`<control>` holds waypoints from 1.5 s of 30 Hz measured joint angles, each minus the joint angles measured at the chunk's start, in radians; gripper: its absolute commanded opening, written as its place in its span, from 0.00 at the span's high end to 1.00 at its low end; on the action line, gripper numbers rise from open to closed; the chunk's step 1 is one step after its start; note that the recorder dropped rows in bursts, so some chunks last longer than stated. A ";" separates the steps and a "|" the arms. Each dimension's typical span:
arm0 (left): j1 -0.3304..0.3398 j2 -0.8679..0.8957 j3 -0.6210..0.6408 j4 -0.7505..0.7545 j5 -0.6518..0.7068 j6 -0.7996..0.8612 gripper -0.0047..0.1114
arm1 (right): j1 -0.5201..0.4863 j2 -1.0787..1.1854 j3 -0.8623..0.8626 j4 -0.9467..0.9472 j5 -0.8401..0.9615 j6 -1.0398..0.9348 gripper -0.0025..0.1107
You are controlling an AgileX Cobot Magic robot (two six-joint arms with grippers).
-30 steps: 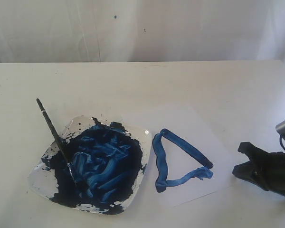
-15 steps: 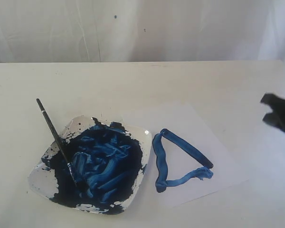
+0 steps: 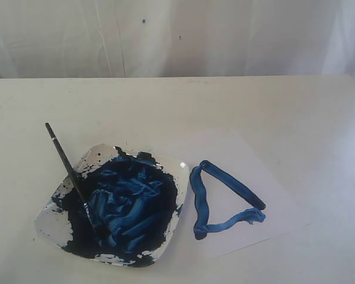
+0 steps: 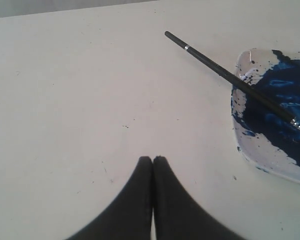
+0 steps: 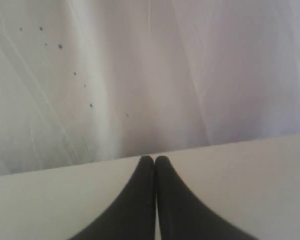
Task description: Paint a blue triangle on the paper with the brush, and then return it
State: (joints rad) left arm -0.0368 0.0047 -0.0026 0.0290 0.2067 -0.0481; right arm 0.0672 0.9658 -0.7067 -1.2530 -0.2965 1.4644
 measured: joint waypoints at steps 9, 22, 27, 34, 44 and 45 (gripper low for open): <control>0.000 0.000 0.000 0.000 0.000 0.000 0.96 | 0.011 -0.291 0.063 -0.002 0.080 -0.018 0.98; 0.000 0.000 0.000 0.000 0.000 0.000 0.96 | 0.013 -0.526 0.100 -0.002 0.023 -0.006 0.98; 0.000 0.000 0.000 0.000 0.000 0.000 0.96 | 0.013 -0.526 0.100 -0.002 0.021 -0.013 0.98; 0.000 0.000 0.000 0.000 0.000 0.000 0.96 | 0.013 -0.526 0.133 0.477 0.052 -0.492 0.98; 0.000 0.000 0.000 0.000 0.000 0.000 0.96 | 0.013 -0.532 0.156 1.391 0.470 -1.522 0.98; 0.000 0.000 0.000 0.000 0.000 0.000 0.96 | 0.013 -0.532 0.158 1.400 0.497 -1.542 0.98</control>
State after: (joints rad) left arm -0.0368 0.0047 -0.0026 0.0290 0.2067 -0.0481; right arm 0.0801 0.4337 -0.5489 0.1472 0.2004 -0.0771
